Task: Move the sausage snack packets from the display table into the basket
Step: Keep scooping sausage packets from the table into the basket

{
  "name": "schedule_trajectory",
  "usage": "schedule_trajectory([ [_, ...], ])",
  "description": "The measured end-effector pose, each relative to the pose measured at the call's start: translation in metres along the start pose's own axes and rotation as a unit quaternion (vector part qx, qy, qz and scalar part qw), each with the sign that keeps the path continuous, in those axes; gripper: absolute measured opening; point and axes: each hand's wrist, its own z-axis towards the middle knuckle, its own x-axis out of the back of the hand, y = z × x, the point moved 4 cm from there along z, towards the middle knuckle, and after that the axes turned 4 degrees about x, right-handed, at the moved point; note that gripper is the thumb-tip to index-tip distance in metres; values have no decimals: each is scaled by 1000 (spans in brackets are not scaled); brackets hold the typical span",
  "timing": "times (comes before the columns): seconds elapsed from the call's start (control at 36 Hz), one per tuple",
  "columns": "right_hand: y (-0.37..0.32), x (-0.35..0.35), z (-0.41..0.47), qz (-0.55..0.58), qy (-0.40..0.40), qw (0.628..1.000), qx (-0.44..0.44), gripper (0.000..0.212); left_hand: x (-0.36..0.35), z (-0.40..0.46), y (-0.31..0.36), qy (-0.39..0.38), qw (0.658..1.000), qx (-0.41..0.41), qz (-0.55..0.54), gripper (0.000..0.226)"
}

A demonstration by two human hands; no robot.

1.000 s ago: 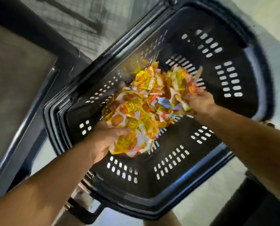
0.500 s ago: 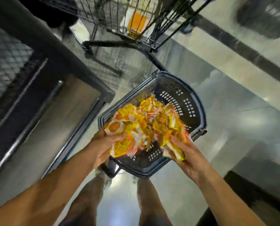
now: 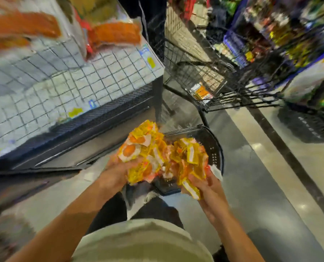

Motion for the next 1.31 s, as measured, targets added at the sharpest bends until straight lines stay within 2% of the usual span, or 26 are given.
schedule_trajectory([
  [0.08,-12,-25,-8,-44,-30,998,17,63,29,-28,1,43,998,-22,-38,58],
  [0.17,-17,-59,-18,-69,-71,995,32,52,61,-58,-1,82,992,-28,-88,47],
  [0.36,-4,-153,-47,-162,-124,977,55,59,156,-131,-10,142,968,-82,-188,38],
  [0.53,42,-262,-80,-183,-183,964,62,51,257,-192,-25,180,938,-114,-272,48],
  [0.75,126,-403,-127,-202,-259,944,41,57,390,-259,-64,229,905,-153,-325,54],
  [0.83,149,-441,-145,-229,-288,930,20,55,430,-283,-76,245,884,-177,-356,46],
  [0.89,162,-462,-155,-241,-297,924,8,54,450,-298,-81,247,872,-199,-372,42],
  [0.97,177,-490,-168,-234,-297,926,-17,53,477,-317,-89,269,857,-214,-385,53],
  [1.08,191,-521,-177,-261,-321,910,-33,44,503,-329,-94,283,853,-227,-376,63],
  [1.25,195,-561,-171,-295,-346,890,-37,48,526,-322,-89,280,838,-245,-400,60],
  [1.31,190,-573,-165,-290,-352,889,-42,50,532,-317,-78,277,840,-244,-398,67],
])
